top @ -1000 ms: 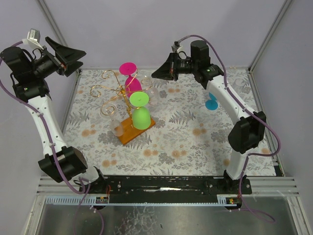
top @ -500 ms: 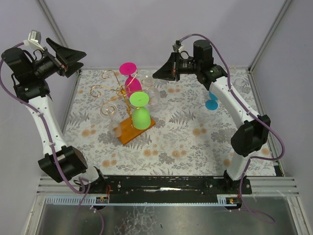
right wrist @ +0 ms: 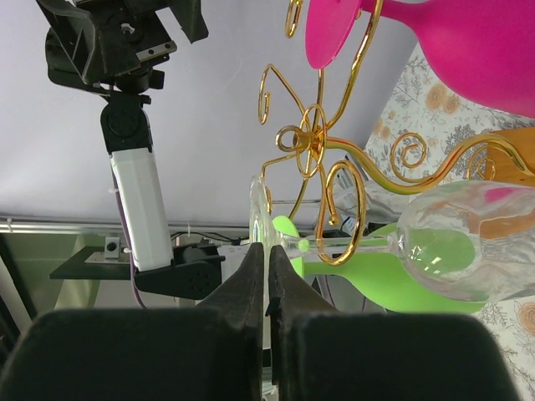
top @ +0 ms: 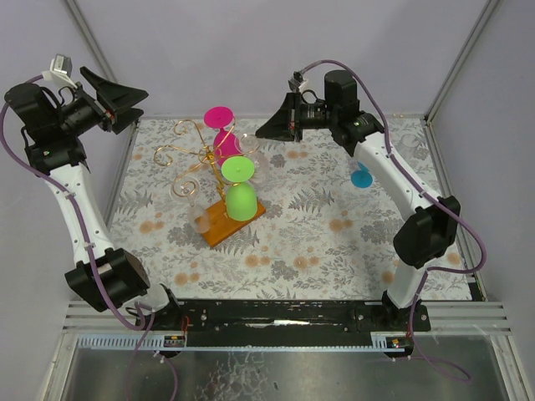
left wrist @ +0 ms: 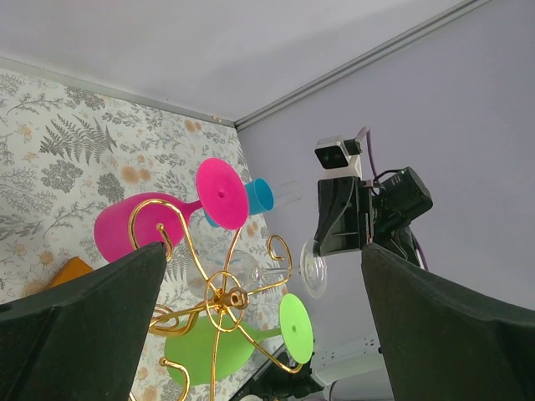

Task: Take the wine glass off the wine glass rack

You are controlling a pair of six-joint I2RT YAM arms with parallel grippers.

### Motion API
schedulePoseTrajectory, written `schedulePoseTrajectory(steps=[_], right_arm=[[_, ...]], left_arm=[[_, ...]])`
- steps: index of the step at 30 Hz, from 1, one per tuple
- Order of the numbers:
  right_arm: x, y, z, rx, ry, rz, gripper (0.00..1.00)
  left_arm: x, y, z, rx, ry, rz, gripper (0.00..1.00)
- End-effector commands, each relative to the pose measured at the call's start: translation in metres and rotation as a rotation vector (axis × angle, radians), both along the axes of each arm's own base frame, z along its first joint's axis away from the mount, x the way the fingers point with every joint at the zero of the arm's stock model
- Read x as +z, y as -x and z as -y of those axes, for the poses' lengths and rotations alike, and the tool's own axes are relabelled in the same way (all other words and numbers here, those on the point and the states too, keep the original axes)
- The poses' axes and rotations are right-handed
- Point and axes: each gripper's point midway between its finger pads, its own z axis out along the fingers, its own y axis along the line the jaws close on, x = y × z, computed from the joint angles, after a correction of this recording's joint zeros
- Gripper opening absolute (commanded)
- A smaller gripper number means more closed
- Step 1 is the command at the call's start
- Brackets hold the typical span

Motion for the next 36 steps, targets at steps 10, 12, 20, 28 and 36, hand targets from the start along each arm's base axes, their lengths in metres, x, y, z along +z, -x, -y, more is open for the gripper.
schedulePoseTrajectory(steps=[10,12,20,28,36], right_arm=[[0.031,0.007,-0.026,0.065,-0.068,0.099,0.00],[0.031,0.003,-0.030,0.059,-0.067,0.100,0.00],[0.028,-0.015,-0.038,0.002,-0.061,0.105,0.00],[0.022,-0.030,-0.041,-0.060,-0.050,0.099,0.00],[0.016,-0.050,-0.037,-0.157,-0.026,0.092,0.00]], left_arm=[[0.011,0.009,0.003,-0.006,-0.039,0.064,1.00],[0.012,0.009,0.004,-0.007,-0.040,0.067,1.00],[0.007,0.012,0.005,-0.007,-0.038,0.060,1.00],[0.005,0.012,0.005,-0.006,-0.035,0.052,1.00],[0.001,0.012,0.005,-0.009,-0.037,0.043,1.00]])
